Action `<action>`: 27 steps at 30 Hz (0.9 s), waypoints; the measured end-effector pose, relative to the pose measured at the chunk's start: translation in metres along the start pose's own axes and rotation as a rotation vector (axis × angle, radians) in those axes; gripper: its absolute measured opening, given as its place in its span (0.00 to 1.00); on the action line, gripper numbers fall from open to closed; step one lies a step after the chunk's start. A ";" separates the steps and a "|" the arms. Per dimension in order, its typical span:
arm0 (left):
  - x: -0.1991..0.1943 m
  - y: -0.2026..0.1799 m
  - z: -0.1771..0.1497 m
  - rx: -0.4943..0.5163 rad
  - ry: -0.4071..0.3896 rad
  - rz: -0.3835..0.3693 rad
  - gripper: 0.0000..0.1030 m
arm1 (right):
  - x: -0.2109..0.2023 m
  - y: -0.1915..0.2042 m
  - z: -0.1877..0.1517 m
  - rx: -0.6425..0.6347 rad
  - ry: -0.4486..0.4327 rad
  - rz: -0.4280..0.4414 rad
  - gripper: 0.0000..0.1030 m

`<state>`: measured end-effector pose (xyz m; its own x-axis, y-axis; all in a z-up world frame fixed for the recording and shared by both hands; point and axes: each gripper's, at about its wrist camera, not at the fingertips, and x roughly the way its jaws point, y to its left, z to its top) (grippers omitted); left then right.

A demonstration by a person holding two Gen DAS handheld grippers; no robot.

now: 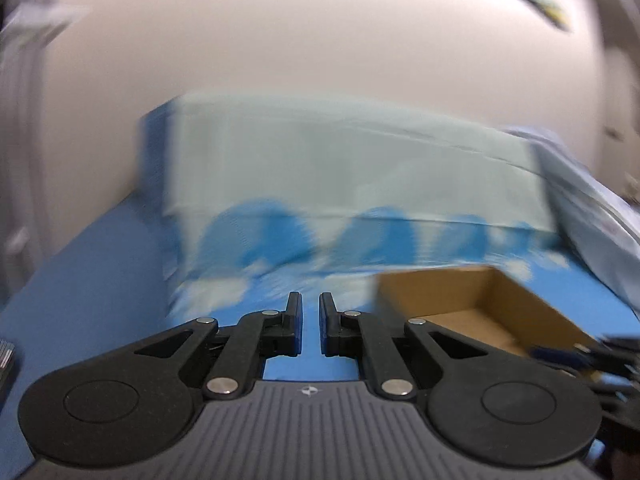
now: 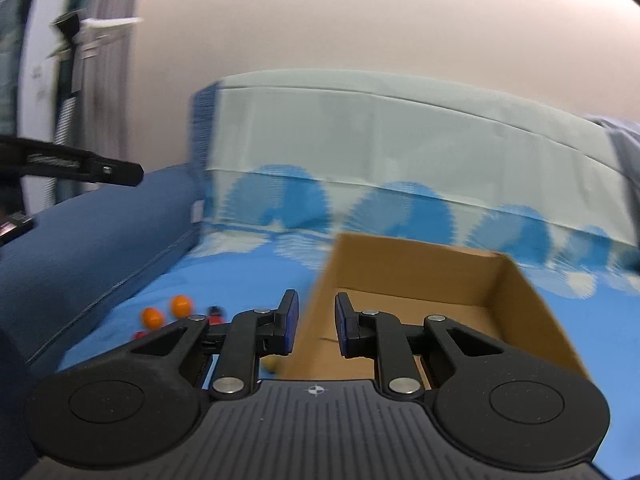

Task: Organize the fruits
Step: 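Move both tools over to the fruit cluster beside the box, then grasp a mandarin with the right tool while the left tool grasps a red tomato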

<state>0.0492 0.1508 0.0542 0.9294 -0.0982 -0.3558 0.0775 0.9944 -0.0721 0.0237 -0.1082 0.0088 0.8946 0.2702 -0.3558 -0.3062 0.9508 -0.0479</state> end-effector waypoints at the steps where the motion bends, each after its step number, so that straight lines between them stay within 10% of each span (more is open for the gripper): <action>1: 0.005 0.016 -0.007 -0.051 0.027 0.031 0.09 | 0.002 0.007 -0.001 -0.017 0.000 0.024 0.20; 13: 0.082 0.056 -0.062 -0.149 0.341 0.079 0.13 | 0.052 0.075 -0.019 -0.175 0.135 0.246 0.25; 20: 0.113 0.066 -0.081 -0.149 0.466 0.151 0.33 | 0.091 0.097 -0.037 -0.237 0.227 0.213 0.49; 27: 0.138 0.075 -0.089 -0.182 0.549 0.157 0.35 | 0.130 0.093 -0.054 -0.238 0.332 0.170 0.51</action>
<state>0.1515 0.2079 -0.0836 0.5986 -0.0045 -0.8011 -0.1542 0.9806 -0.1208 0.0938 0.0073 -0.0927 0.6843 0.3190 -0.6557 -0.5409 0.8251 -0.1631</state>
